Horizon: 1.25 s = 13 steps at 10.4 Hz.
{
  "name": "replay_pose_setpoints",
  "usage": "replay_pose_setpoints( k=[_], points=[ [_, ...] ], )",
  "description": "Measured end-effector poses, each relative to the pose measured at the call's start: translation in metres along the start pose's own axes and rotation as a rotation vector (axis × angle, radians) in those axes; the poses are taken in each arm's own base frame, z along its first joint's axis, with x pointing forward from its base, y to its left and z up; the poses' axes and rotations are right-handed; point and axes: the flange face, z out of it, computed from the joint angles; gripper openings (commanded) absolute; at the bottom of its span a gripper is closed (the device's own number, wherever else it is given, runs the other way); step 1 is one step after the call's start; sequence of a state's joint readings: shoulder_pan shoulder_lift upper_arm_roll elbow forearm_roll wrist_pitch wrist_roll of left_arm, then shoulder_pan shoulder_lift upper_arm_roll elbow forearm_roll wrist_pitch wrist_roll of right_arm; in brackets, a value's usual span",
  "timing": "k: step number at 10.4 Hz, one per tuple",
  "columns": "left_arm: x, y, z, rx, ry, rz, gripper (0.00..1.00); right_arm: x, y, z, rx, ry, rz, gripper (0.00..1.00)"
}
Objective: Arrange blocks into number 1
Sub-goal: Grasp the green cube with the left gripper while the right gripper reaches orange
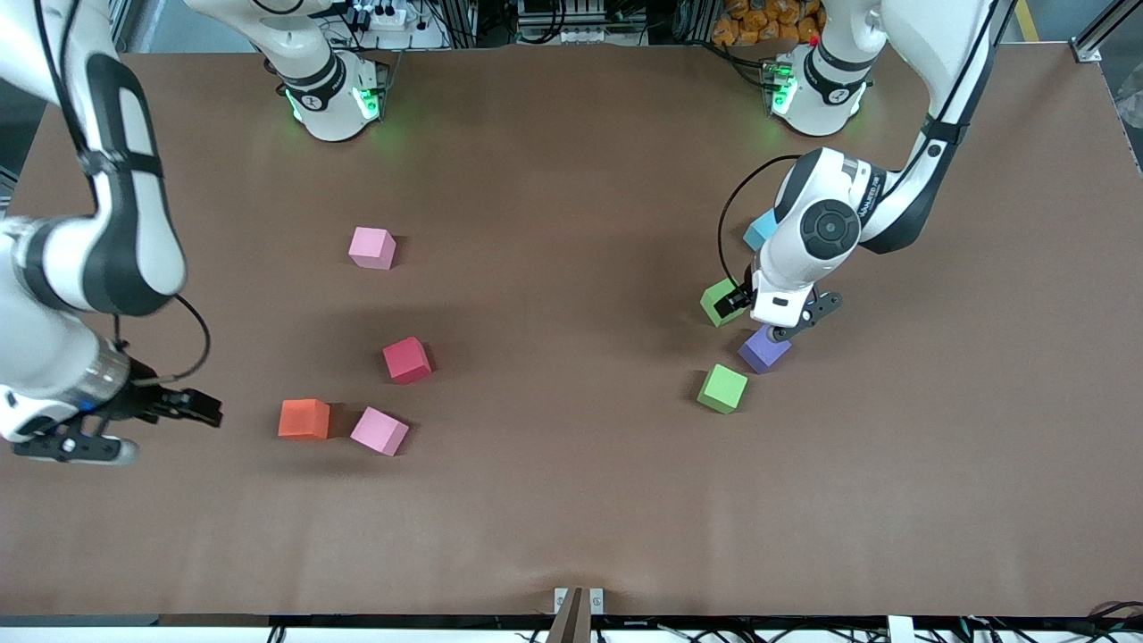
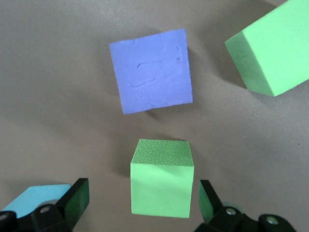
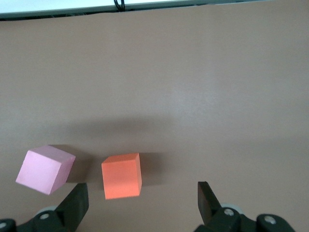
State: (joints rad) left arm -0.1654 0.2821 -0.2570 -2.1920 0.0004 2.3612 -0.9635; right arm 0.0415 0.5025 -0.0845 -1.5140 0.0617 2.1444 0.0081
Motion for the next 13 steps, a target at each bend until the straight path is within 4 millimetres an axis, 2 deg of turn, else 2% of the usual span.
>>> replay_pose_setpoints(
  k=[3, 5, 7, 12, 13],
  points=[
    [-0.002, 0.0, 0.005, -0.028, 0.016, -0.003, 1.0, -0.003, -0.016, 0.038, 0.044, -0.04, 0.017, 1.0],
    [-0.005, 0.002, 0.012, -0.051, 0.008, -0.014, 1.0, -0.013, -0.028, 0.062, 0.045, -0.086, 0.022, 1.0],
    [-0.009, 0.003, 0.023, -0.044, -0.005, -0.011, 1.0, -0.023, -0.031, 0.086, 0.04, -0.131, 0.02, 1.0],
    [-0.018, 0.008, 0.045, -0.024, -0.03, 0.005, 1.0, -0.032, -0.038, 0.125, 0.031, -0.177, 0.007, 1.0],
    [-0.021, 0.01, 0.048, -0.019, -0.035, 0.011, 0.96, -0.033, -0.04, 0.132, 0.029, -0.179, 0.005, 1.0]
  ],
)
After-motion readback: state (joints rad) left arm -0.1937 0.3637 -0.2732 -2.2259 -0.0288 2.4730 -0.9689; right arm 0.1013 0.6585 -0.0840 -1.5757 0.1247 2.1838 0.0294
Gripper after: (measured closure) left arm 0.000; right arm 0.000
